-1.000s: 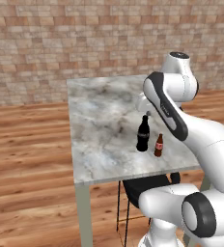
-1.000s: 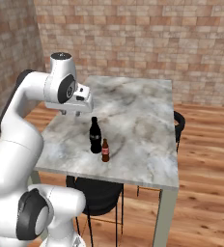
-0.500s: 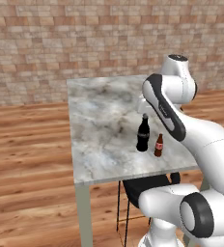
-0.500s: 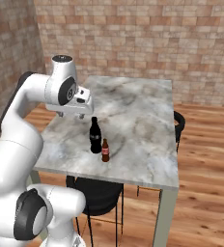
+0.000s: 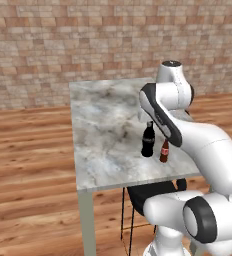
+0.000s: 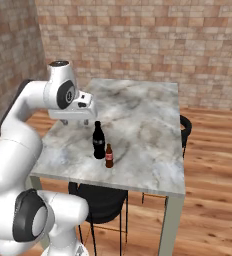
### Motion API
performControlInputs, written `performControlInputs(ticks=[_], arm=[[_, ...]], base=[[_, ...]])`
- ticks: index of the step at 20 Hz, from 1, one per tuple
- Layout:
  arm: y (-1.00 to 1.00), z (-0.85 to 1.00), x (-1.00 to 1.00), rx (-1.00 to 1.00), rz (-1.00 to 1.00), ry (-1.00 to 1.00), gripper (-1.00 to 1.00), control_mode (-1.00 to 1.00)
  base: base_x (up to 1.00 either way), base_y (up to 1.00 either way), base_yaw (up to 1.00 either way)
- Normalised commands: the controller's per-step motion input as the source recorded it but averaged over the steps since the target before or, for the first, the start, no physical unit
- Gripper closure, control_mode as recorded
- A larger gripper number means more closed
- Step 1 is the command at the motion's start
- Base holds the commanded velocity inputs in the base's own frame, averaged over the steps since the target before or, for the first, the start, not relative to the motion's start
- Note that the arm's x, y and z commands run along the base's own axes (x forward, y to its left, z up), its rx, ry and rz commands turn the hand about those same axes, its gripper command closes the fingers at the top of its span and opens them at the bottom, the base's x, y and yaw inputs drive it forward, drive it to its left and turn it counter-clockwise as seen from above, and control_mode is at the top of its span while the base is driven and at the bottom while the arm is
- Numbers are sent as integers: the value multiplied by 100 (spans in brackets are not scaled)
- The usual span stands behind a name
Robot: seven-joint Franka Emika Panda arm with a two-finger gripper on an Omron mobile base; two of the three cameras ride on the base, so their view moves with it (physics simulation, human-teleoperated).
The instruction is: Place the large bottle from the dining counter next to the other large bottle outside the sink, and place the small bottle from the dining counter next to the other small bottle inside the sink.
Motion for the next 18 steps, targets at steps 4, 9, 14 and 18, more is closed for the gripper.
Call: performControlInputs(ticks=[4,9,14,18], arm=[[0,10,0,-12,-2,17,-100,-100],[-2,0,15,2,0,1,-100,-100],[-10,0,14,5,0,0,-100,-100],[-16,0,12,7,0,0,-100,-100]], base=[[0,0,0],[0,0,0],[0,0,0],[0,0,0]])
